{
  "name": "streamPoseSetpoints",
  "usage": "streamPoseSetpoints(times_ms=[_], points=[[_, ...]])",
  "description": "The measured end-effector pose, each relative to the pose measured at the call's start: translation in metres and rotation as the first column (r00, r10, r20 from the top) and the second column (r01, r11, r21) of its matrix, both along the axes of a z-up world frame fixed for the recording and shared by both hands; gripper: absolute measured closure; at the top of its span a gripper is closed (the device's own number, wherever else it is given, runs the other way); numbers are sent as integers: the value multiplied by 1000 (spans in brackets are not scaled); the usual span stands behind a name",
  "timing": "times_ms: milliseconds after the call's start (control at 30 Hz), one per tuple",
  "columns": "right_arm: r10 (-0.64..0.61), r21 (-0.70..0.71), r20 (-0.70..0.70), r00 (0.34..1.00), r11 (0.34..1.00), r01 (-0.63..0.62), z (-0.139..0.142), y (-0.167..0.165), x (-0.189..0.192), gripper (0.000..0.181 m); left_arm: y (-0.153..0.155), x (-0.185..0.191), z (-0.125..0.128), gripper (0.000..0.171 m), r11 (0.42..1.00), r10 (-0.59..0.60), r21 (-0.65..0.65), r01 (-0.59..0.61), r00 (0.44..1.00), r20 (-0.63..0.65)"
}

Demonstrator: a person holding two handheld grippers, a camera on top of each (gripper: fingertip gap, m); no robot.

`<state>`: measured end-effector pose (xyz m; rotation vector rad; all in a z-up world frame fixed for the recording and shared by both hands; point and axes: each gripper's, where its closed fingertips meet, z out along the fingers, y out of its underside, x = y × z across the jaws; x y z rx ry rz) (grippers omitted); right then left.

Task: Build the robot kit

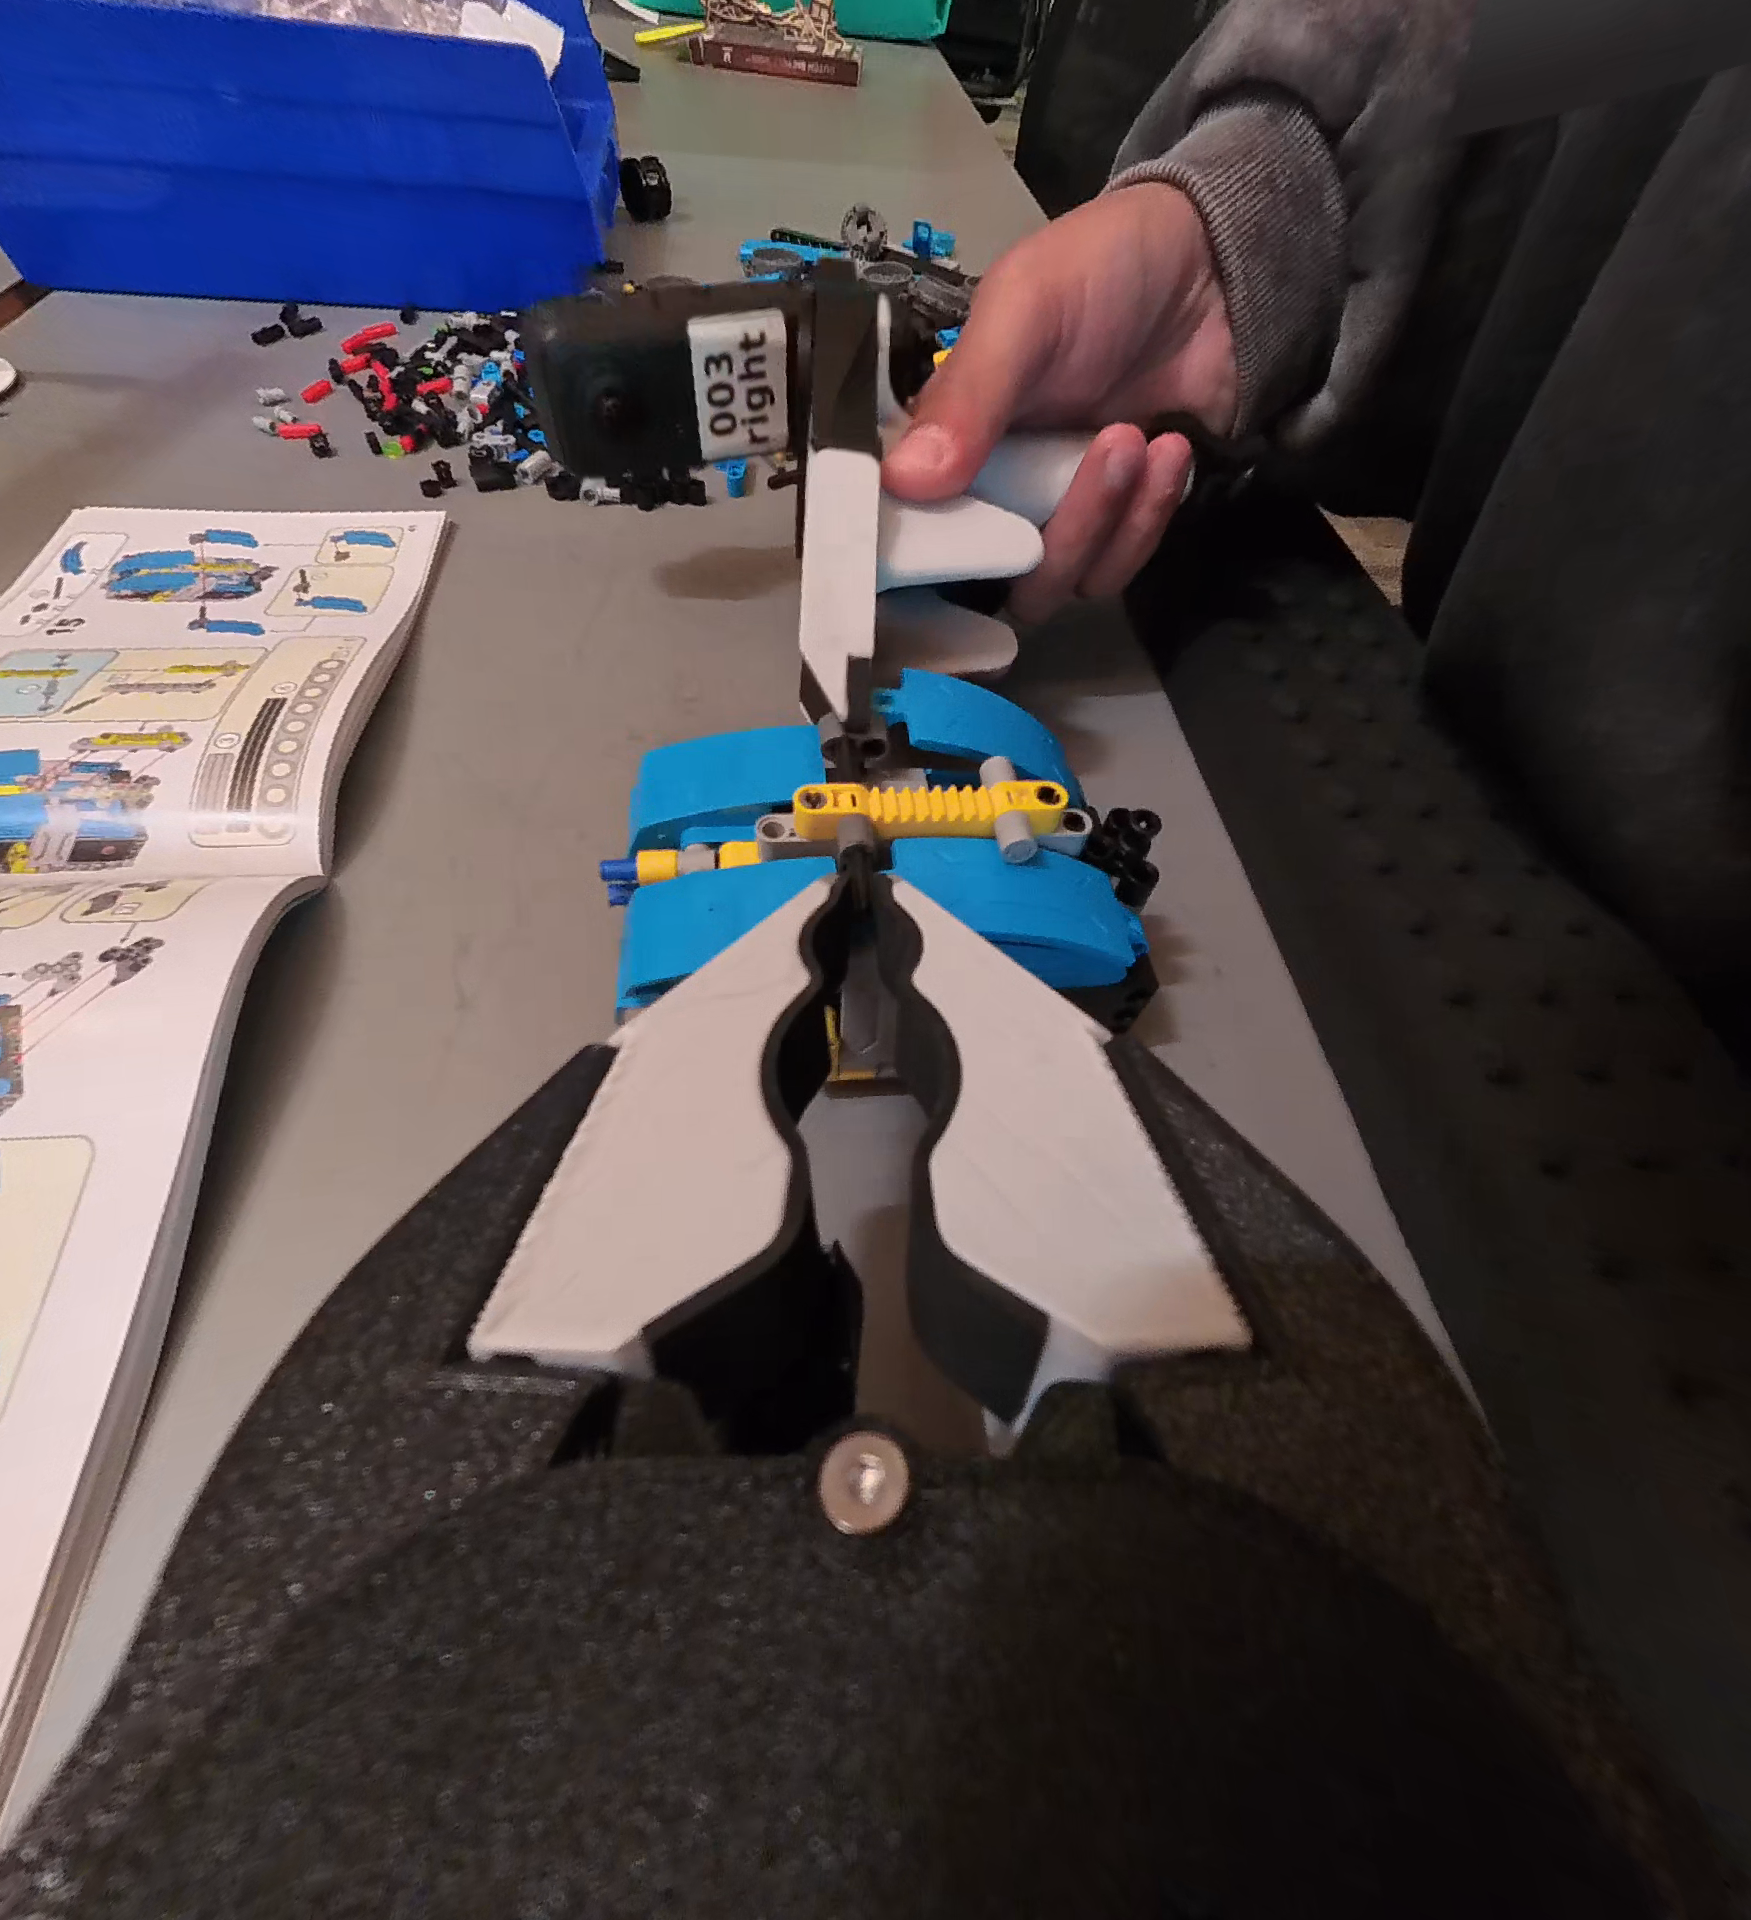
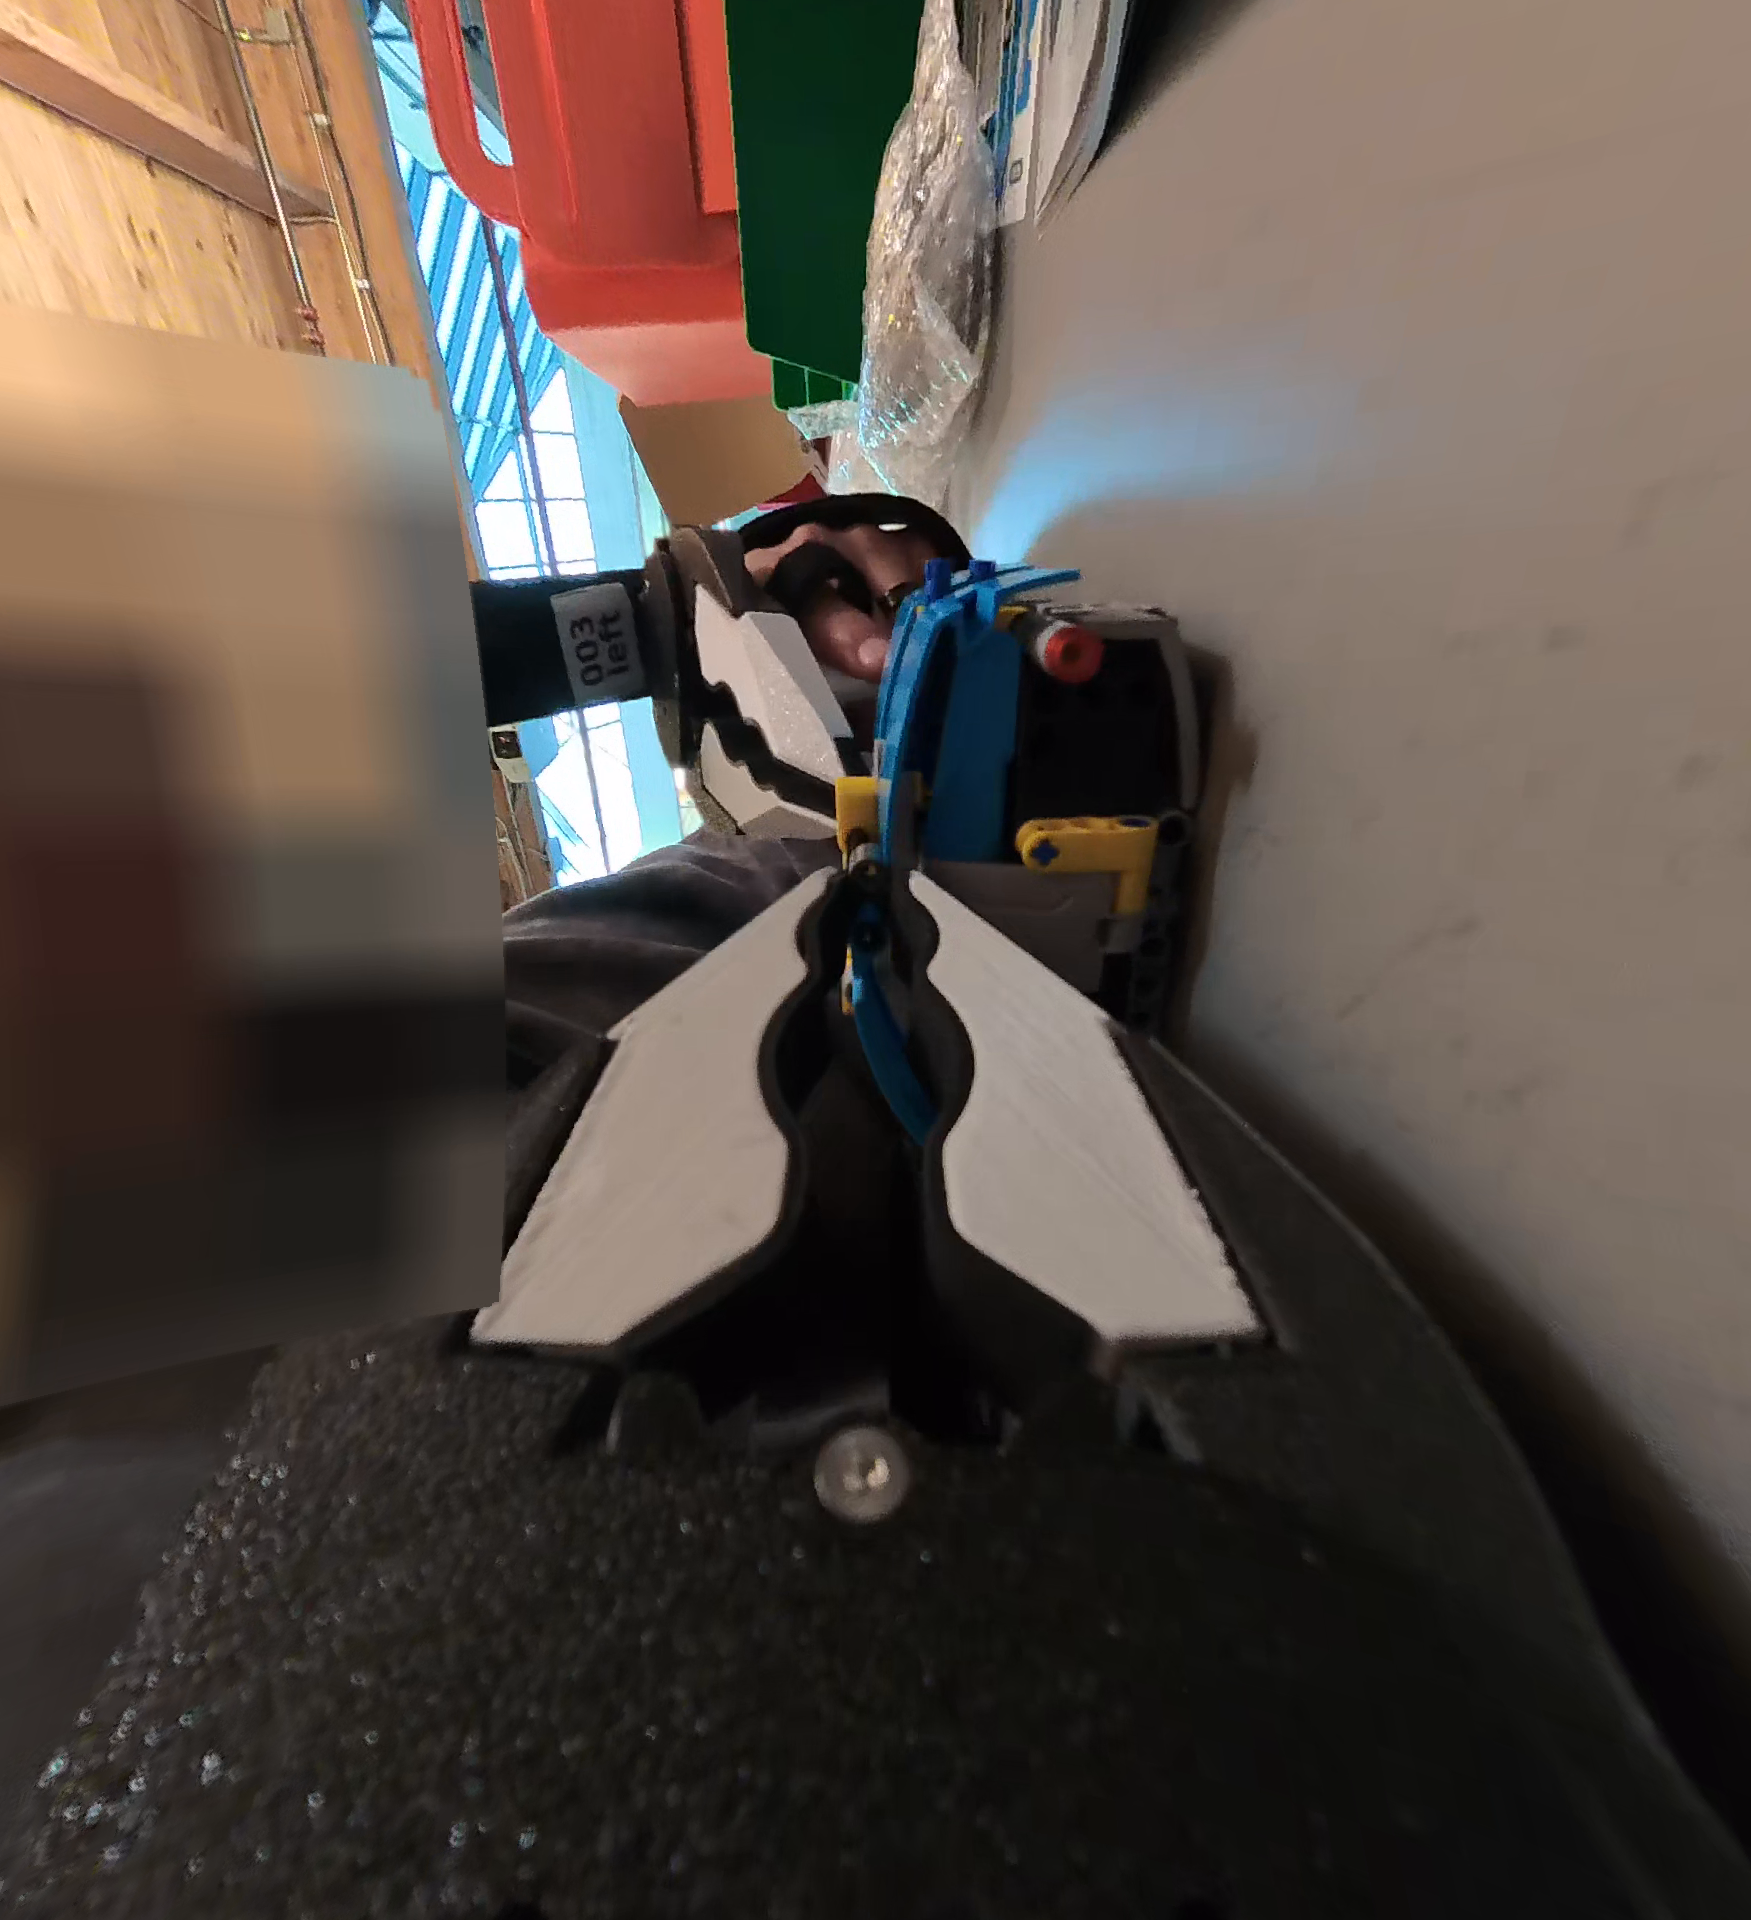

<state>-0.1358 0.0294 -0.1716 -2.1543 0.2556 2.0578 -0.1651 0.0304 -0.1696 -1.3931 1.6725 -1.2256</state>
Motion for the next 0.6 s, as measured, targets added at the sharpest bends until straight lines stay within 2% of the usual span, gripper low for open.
streamPoseSetpoints(times_ms=[200,367,600], points=[[34,117,82,996,992,-44,2,-4,-1,175,0,0,0,168,1000,2,0,-2,1000,-2],[41,103,69,997,994,-48,2,-4,-1,175,-1,0,0,168,1000,0,1,0,1000,-1],[94,102,138,986,989,-108,1,-3,-1,176,-2,0,0,168,1000,-3,10,3,1000,1]])
